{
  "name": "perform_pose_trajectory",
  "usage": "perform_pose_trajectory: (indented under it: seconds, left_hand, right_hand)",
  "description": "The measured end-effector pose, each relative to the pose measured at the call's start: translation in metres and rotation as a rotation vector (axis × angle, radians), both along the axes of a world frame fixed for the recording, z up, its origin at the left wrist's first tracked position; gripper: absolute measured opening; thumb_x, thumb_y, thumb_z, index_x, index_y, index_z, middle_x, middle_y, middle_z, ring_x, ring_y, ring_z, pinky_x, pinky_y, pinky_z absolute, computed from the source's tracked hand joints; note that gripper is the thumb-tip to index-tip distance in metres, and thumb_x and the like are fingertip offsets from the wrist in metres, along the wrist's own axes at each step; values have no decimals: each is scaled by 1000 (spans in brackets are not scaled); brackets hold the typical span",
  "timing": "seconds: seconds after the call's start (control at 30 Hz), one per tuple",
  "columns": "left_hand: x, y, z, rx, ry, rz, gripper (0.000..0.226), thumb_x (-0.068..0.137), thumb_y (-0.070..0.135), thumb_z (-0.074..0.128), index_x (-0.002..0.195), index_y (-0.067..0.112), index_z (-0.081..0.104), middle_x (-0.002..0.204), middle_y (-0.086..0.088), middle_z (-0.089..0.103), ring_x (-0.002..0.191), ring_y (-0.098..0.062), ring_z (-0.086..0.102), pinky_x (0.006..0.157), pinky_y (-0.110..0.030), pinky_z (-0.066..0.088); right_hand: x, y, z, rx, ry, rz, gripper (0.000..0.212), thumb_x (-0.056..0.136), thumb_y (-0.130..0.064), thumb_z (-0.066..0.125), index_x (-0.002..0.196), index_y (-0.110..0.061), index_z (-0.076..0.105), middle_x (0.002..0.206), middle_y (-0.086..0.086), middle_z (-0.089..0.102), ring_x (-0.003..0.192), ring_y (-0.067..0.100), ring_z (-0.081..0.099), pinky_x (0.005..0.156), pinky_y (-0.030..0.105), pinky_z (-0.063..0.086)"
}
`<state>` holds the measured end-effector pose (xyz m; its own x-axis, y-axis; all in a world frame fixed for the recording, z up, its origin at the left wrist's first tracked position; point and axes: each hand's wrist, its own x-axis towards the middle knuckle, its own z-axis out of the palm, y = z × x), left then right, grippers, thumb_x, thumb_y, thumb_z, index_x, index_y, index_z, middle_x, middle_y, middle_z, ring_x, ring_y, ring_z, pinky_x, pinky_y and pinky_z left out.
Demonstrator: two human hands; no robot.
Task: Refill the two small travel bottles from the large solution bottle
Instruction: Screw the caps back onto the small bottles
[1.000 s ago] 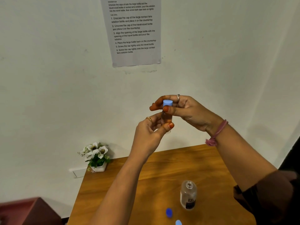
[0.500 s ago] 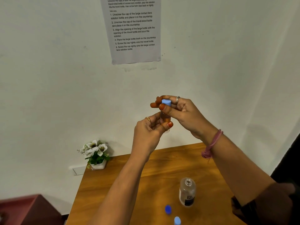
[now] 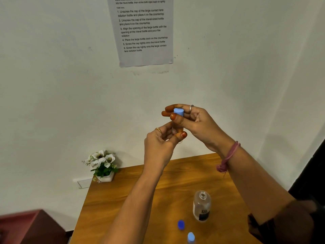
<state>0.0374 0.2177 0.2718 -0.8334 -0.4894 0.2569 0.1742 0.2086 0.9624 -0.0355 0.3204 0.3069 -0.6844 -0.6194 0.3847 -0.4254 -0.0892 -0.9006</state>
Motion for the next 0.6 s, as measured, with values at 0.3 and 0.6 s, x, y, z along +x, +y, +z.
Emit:
perform_pose_trajectory:
  seconds: [0.3, 0.6]
  left_hand:
    - [-4, -6, -13, 35, 7, 28, 39, 78, 0, 72, 113, 17, 69, 101, -2, 75, 95, -11, 71, 90, -37, 56]
    - [1, 22, -51, 10, -8, 49, 41, 78, 6, 74, 117, 18, 66, 94, 16, 67, 86, 8, 64, 72, -3, 49]
  right_hand:
    - [15, 9, -36, 31, -135, -148, 62, 69, -25, 78, 123, -30, 49, 121, -12, 60, 112, 6, 58, 101, 35, 46]
    - [19, 22, -78, 7, -276, -359, 41, 69, -19, 81, 105, -13, 62, 95, 5, 73, 82, 18, 72, 81, 39, 58]
